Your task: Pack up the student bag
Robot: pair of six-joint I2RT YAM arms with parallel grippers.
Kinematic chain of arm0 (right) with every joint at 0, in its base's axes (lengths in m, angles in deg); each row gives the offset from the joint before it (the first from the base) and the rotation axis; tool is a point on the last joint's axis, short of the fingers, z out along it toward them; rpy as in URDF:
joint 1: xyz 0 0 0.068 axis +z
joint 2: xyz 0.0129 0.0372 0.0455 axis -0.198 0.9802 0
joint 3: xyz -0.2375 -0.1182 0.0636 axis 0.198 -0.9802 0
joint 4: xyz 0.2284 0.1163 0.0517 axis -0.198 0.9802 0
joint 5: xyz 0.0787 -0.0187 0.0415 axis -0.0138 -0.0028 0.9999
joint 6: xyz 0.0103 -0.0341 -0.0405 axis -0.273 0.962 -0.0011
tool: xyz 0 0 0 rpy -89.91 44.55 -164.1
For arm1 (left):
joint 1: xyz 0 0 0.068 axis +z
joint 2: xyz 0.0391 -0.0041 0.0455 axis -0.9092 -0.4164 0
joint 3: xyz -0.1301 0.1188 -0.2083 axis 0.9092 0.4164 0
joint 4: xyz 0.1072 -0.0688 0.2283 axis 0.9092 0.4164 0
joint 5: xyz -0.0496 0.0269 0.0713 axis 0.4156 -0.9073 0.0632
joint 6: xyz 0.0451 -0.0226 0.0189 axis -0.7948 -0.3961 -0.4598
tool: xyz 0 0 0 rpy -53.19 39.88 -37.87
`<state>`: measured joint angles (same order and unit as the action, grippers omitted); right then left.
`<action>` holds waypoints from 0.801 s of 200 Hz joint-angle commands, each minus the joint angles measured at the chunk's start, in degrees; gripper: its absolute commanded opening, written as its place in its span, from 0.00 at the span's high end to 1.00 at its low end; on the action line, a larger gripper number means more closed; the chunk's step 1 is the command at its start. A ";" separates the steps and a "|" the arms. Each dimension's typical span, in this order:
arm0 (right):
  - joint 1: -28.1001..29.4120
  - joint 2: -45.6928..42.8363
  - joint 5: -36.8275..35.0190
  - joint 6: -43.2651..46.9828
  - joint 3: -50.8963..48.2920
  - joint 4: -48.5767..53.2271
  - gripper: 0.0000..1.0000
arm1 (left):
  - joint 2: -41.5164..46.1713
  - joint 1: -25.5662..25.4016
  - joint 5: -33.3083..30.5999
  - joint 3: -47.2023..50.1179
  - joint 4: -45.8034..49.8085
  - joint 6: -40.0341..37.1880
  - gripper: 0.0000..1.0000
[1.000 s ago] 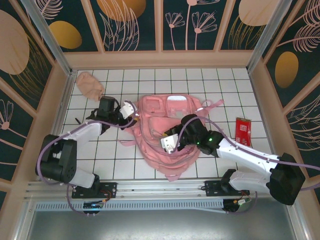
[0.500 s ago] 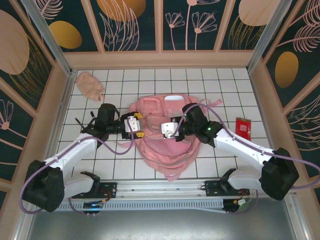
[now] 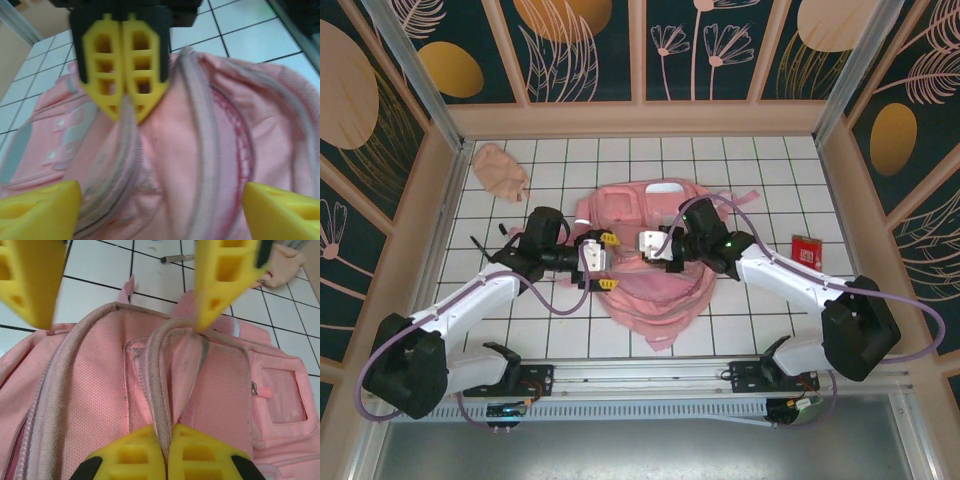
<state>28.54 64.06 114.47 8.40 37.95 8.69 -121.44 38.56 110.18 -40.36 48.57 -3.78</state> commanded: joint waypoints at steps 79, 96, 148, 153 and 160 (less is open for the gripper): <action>0.27 2.97 5.43 -7.59 5.37 -6.10 0.95 | -4.24 -2.08 -11.97 1.31 -15.27 8.96 0.01; 0.29 1.80 5.99 -10.66 4.82 -7.00 0.86 | -7.16 -2.17 -13.11 -0.23 -13.72 6.85 0.03; 0.28 -10.73 -15.78 -35.59 -4.51 -17.14 0.23 | -13.56 -2.41 -15.78 -7.84 -12.25 14.70 0.83; 0.29 -12.20 -22.21 -40.87 -4.26 -16.18 0.19 | -13.93 -2.43 -16.49 -8.08 -12.93 16.27 0.84; 0.18 -13.92 -31.88 -49.93 -2.73 -12.41 0.16 | -14.47 -2.43 -17.49 -8.19 -14.25 19.10 0.84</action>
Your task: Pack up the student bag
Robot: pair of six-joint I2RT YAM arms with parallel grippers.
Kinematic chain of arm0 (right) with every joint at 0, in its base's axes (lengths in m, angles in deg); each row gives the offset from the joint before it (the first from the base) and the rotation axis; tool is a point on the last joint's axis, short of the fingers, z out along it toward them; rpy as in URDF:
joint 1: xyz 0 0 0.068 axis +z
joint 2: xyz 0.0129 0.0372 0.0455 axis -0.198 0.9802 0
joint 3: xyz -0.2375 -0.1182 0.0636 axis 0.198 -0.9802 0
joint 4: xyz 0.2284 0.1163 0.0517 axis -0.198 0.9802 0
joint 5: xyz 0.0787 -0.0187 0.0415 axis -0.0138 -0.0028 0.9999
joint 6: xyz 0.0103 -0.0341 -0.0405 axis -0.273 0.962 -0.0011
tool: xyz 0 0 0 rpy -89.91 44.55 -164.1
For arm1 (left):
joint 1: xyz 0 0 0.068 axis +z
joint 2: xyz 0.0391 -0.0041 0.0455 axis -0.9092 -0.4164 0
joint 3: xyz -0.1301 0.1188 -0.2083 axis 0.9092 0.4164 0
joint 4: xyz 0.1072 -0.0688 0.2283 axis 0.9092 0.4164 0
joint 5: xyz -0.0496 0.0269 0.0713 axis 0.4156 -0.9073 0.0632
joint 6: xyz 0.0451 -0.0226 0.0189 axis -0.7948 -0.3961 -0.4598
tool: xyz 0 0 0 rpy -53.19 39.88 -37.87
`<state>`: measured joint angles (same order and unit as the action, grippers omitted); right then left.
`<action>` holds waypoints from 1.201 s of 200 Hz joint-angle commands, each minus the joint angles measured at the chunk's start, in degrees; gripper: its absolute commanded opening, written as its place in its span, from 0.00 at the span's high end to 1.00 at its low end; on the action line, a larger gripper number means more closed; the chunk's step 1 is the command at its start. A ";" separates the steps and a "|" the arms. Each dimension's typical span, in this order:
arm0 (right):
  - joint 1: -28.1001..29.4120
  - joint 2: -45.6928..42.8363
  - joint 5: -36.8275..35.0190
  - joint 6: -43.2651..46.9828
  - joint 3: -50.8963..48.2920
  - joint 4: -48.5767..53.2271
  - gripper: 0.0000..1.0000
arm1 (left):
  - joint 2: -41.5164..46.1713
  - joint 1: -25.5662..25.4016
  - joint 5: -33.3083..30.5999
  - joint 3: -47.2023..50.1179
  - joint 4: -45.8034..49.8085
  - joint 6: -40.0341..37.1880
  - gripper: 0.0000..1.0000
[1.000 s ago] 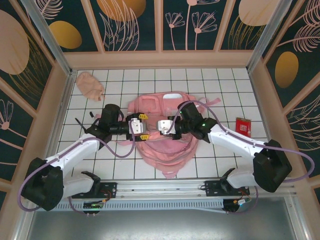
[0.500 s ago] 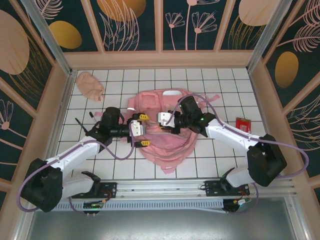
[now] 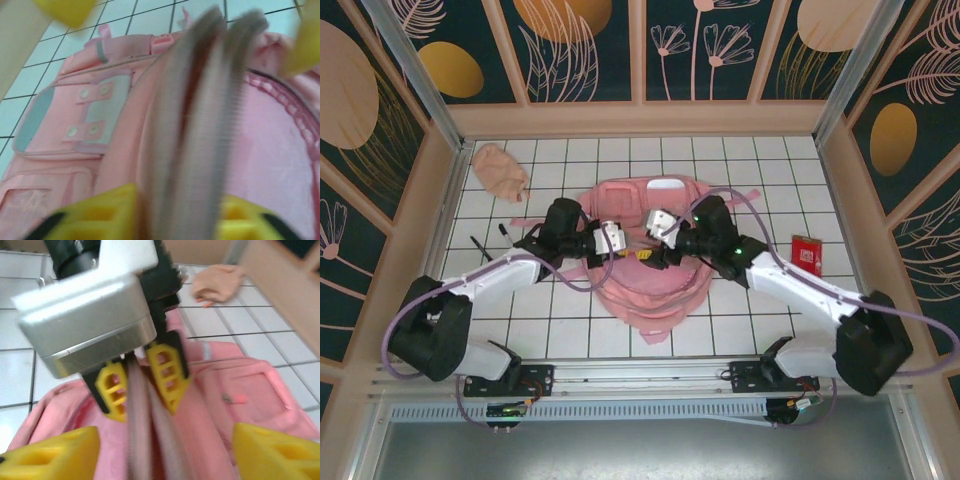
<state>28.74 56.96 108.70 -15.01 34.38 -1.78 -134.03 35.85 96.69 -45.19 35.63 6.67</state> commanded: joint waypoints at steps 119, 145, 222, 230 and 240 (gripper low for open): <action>-29.19 -3.02 -4.21 -80.57 8.07 33.49 0.17 | 3.12 0.36 -12.67 -2.77 -24.89 35.13 0.83; -29.85 1.76 3.85 -77.54 8.59 31.51 0.18 | 2.39 0.36 -14.71 -0.87 -29.99 37.32 0.82; -26.63 2.12 -1.87 -70.19 4.45 31.10 0.25 | 3.53 0.34 -16.14 3.33 -30.34 43.90 0.26; -26.69 1.10 -4.18 -69.40 4.66 31.51 0.25 | 6.31 0.36 -16.59 5.90 -31.64 45.23 0.01; -26.69 0.00 -6.08 -68.37 4.93 31.82 0.25 | 10.32 0.36 -16.45 8.50 -30.93 45.54 0.01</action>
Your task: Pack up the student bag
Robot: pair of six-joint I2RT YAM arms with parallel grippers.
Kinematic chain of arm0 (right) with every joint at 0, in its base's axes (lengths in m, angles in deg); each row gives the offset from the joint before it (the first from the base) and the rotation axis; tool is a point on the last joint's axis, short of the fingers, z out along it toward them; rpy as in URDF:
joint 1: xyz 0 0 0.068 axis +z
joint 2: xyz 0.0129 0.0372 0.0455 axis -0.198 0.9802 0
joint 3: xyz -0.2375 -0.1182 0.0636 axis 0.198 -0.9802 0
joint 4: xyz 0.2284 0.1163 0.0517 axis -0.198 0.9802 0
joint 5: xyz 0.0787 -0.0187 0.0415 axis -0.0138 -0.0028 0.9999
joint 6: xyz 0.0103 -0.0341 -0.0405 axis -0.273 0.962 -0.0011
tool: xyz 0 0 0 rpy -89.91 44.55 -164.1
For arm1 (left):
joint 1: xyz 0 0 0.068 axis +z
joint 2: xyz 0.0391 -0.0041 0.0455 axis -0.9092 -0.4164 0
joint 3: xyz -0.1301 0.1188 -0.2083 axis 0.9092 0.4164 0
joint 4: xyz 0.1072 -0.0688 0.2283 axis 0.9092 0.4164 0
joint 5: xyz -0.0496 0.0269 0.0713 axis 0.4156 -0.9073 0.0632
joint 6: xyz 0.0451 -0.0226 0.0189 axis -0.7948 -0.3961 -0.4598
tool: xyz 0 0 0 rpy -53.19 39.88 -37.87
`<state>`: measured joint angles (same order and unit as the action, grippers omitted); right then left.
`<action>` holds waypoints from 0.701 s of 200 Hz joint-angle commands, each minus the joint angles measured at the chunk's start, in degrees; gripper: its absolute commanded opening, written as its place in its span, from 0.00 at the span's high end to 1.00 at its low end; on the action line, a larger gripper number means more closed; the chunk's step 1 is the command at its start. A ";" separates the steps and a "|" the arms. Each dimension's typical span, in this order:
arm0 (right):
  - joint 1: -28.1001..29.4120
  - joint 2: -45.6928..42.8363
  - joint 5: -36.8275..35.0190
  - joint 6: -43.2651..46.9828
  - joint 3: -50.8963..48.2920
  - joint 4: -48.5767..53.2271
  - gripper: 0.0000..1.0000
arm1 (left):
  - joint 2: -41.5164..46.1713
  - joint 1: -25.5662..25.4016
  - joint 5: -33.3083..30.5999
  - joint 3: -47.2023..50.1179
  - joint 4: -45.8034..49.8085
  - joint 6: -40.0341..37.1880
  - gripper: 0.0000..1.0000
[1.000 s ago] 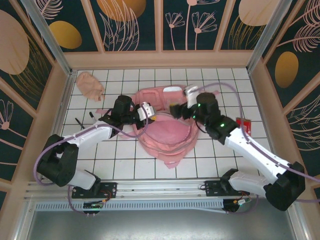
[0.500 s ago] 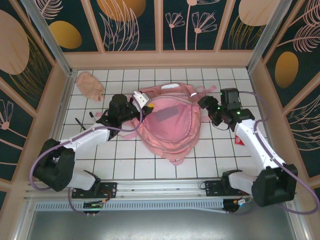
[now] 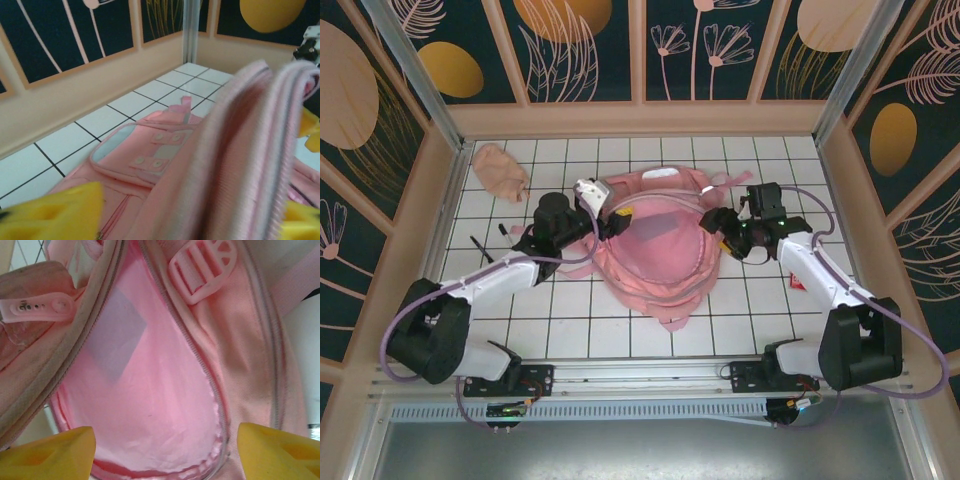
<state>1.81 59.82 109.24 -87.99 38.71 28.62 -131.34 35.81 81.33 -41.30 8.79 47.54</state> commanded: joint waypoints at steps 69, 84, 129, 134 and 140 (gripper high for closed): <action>0.64 -2.83 -9.21 8.16 1.98 0.14 0.25 | 22.33 1.55 -33.00 -2.08 35.01 23.53 0.01; 0.58 -3.08 -12.19 8.25 2.51 0.90 0.25 | 20.43 5.20 -32.37 -6.10 42.10 27.87 0.01; 1.10 -4.40 -17.51 10.91 4.11 2.20 0.25 | 11.82 12.85 -36.41 -13.13 56.70 37.45 0.01; 1.47 -4.54 -16.67 11.68 4.20 1.94 0.26 | 10.95 13.49 -36.43 -13.40 57.85 38.26 0.01; 2.29 -4.63 -16.06 12.56 4.21 1.60 0.27 | 9.85 14.60 -36.04 -13.57 58.94 39.26 0.01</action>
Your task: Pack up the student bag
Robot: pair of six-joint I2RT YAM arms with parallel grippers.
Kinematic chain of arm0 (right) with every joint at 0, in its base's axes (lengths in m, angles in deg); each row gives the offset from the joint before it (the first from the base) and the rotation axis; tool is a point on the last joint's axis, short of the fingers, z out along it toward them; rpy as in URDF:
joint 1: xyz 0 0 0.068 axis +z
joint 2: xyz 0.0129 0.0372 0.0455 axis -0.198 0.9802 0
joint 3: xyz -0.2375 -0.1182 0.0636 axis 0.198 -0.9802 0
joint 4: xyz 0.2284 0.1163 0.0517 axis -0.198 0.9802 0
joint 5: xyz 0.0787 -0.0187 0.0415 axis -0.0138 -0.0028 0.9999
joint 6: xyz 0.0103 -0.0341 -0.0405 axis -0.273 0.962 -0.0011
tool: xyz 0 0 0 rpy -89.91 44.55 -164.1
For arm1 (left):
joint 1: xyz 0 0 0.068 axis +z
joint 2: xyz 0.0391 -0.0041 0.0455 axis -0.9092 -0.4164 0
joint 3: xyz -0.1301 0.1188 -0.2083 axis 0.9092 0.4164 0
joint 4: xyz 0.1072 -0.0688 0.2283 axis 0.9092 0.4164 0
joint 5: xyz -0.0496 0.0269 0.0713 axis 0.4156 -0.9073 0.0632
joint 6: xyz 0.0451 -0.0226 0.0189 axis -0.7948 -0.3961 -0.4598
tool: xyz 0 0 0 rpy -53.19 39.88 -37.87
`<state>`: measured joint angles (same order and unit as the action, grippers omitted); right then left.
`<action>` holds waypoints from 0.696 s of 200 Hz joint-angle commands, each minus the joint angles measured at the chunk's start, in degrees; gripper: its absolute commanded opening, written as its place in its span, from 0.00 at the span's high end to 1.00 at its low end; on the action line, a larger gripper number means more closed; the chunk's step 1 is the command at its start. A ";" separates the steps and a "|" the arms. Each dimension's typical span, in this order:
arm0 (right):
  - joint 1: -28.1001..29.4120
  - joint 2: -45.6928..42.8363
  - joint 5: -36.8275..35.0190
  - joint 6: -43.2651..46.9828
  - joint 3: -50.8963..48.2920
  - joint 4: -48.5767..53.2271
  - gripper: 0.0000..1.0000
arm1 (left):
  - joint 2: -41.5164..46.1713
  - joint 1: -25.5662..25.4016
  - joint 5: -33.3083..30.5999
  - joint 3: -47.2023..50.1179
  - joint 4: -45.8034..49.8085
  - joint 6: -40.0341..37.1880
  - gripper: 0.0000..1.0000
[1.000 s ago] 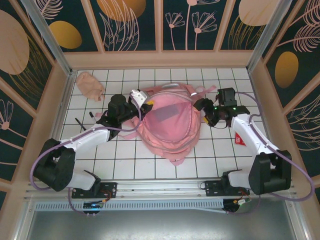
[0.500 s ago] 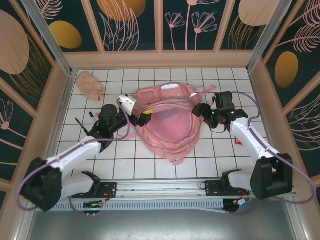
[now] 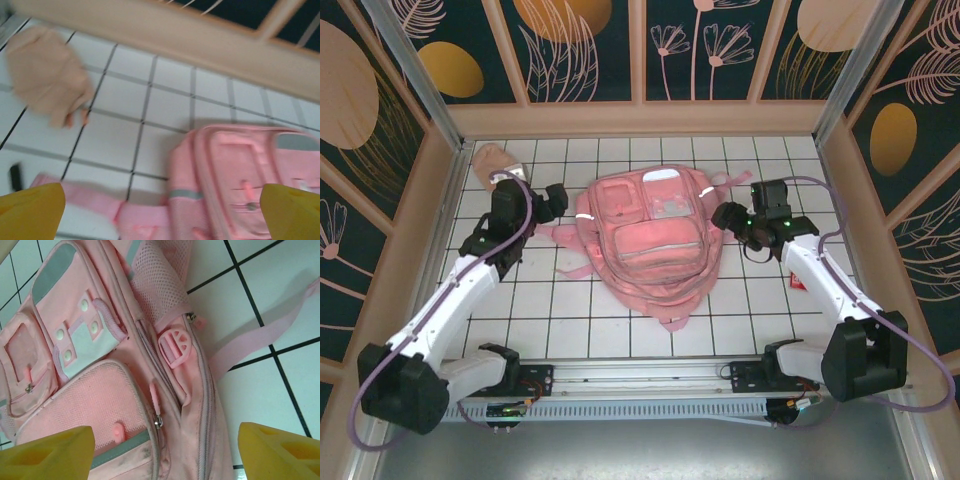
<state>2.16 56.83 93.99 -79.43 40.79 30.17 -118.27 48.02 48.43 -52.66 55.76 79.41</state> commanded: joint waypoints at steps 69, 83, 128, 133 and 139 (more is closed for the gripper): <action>10.11 0.27 3.16 10.61 0.90 -3.18 0.42 | -16.73 11.40 -4.14 -5.74 18.64 9.90 0.04; 10.16 0.99 3.75 10.93 0.84 -3.59 0.42 | -18.79 12.81 -3.92 -5.03 17.64 9.37 0.08; 11.19 1.42 4.10 10.67 1.79 -3.90 0.44 | -23.54 16.87 -0.85 -1.97 12.75 7.30 0.22; 11.33 1.40 3.89 10.67 1.95 -3.93 0.44 | -24.05 16.92 -0.64 -1.92 12.18 6.74 0.23; 11.42 1.40 3.66 10.67 1.95 -4.08 0.44 | -24.46 16.93 -0.52 -1.93 11.70 6.06 0.23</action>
<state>12.74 58.16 97.53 -70.07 41.18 27.81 -140.81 64.05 46.14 -55.46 69.62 87.39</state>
